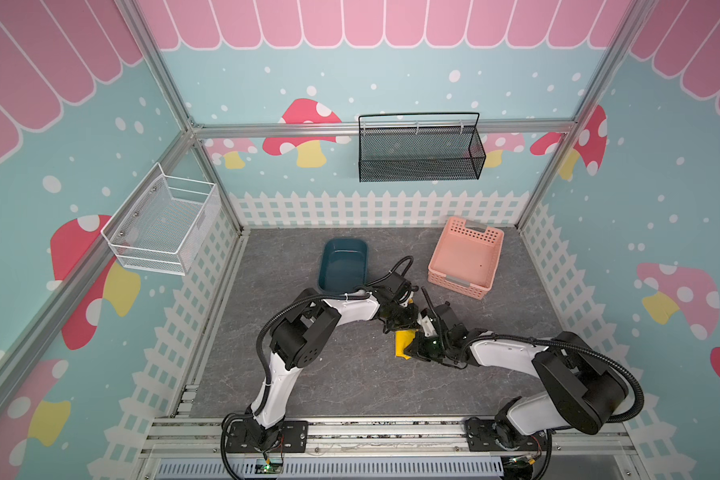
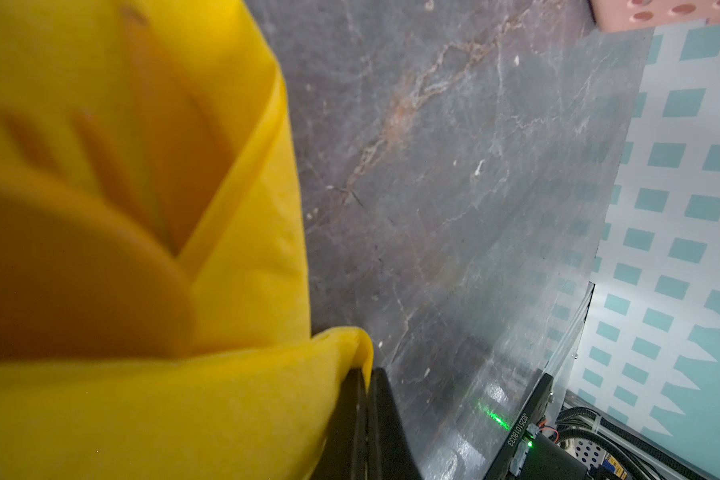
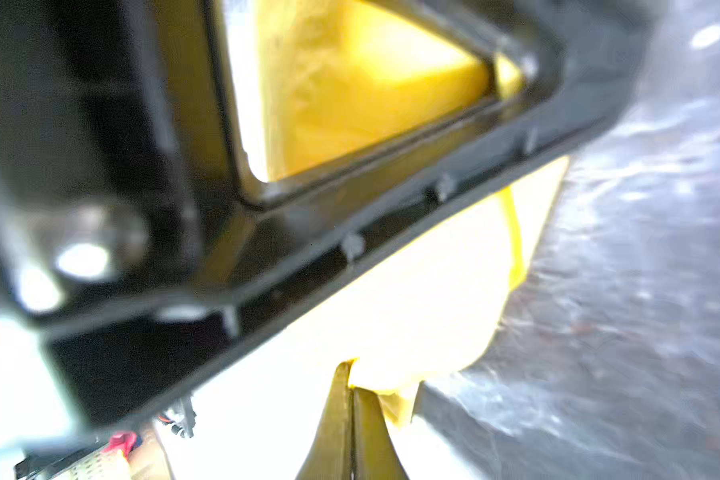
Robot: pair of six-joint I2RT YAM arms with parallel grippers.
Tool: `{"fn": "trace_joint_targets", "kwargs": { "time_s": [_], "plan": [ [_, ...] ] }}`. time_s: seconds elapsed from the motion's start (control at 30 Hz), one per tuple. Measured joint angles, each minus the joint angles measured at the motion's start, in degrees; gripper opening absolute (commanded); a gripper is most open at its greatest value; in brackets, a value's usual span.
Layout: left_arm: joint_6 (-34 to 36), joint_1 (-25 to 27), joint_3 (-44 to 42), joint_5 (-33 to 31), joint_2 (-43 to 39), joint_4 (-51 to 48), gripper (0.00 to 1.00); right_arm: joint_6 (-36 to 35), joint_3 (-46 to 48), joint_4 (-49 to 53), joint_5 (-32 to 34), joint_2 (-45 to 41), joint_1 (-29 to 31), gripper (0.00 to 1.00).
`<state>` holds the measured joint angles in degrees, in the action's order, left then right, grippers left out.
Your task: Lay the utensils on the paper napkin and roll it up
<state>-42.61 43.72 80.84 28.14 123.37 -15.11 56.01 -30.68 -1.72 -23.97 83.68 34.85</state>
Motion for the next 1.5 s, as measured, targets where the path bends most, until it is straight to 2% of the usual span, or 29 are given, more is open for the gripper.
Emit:
{"fn": "trace_joint_targets", "kwargs": {
  "time_s": [0.33,0.6,0.83,1.03,1.27,1.5],
  "plan": [
    [0.9,0.1,0.5,-0.5,0.1,-0.9,0.0,-1.2,-1.0,5.3,2.8,-1.5,-0.6,0.01],
    [1.1,0.2,0.6,-0.6,0.1,-1.0,0.0,-1.6,-0.4,5.3,4.0,-1.4,-0.8,0.0],
    [3.6,0.2,0.7,-2.3,-1.1,-2.1,0.24,-2.0,-0.2,4.0,3.5,-0.9,-0.9,0.0],
    [5.9,-0.1,1.6,-4.9,-5.8,-6.2,0.31,-2.2,-0.2,3.5,3.0,-0.7,-1.1,0.0],
    [7.2,-2.0,2.3,-7.3,-13.9,-8.9,0.29,-1.6,0.6,1.4,2.3,-0.5,-1.2,0.0],
    [7.5,-3.1,-2.7,-8.3,-20.1,-9.8,0.17,0.1,1.9,-1.6,0.7,-0.4,-1.2,0.0]
  ]
}}
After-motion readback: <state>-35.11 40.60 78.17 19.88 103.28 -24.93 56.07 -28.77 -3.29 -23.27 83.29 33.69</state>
